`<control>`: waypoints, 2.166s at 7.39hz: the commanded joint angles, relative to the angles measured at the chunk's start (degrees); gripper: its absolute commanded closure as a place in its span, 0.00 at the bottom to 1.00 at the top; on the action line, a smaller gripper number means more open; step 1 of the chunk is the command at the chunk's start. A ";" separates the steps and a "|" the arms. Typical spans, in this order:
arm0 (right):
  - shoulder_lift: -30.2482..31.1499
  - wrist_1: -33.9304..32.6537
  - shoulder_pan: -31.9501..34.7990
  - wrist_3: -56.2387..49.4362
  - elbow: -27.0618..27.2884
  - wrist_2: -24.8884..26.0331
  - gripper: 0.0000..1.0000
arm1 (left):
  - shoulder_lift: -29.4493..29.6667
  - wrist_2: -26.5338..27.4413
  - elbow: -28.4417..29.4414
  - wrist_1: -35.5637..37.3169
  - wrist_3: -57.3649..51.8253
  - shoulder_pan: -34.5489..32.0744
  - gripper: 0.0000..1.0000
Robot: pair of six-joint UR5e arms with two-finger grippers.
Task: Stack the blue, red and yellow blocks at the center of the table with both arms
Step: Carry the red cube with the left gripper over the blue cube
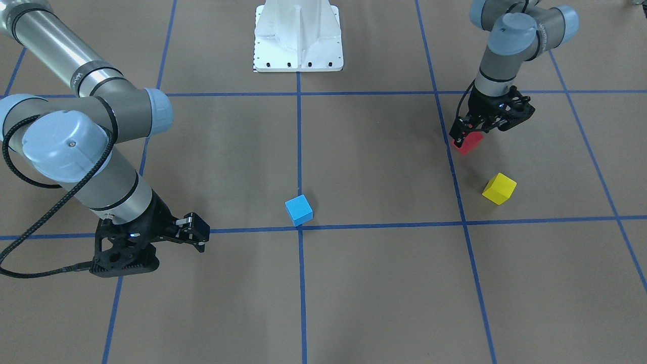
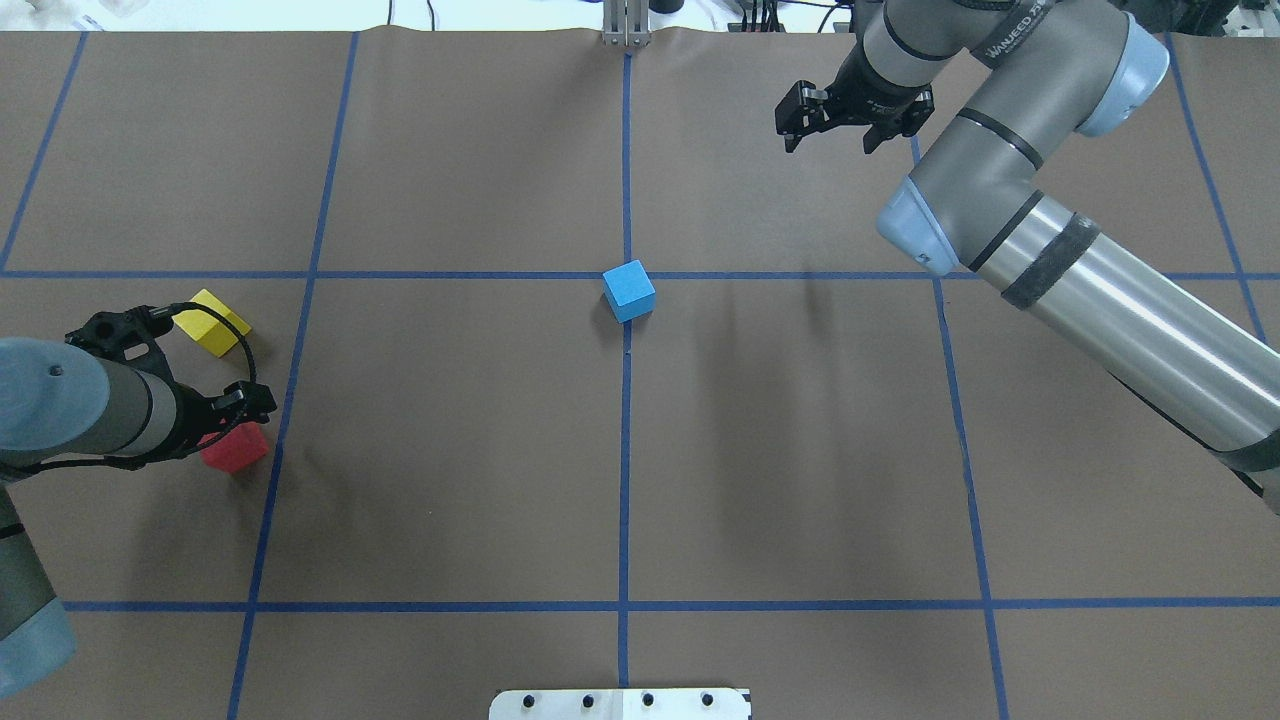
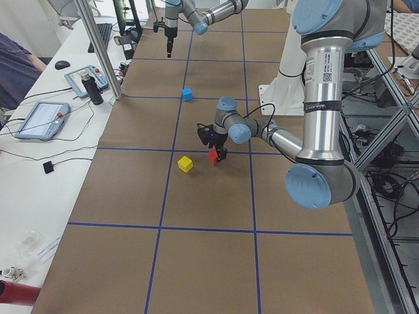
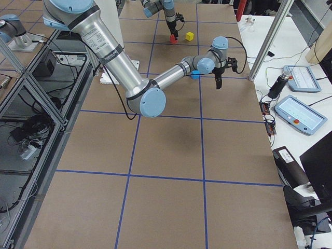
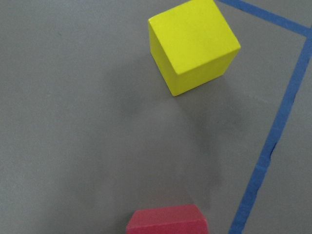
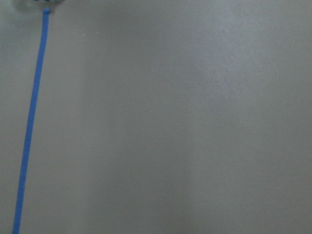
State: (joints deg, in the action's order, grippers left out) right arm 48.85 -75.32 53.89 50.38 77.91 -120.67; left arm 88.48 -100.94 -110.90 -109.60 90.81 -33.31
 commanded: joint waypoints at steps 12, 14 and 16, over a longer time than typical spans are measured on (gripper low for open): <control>0.99 0.00 0.16 -0.02 0.40 -0.35 0.01 | 55.25 -0.31 26.53 23.16 -17.25 0.35 1.00; 1.51 -0.09 0.78 -1.33 0.31 -0.44 0.01 | 58.29 -0.22 36.17 14.44 -16.98 0.00 1.00; 4.22 -0.09 4.36 -7.98 0.22 -3.92 0.01 | 60.13 -0.31 38.73 14.15 -16.28 -0.18 1.00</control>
State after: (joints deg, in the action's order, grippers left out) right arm 51.41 -75.41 55.91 46.48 78.18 -122.12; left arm 147.43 -101.19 -74.17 -94.73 74.20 -33.37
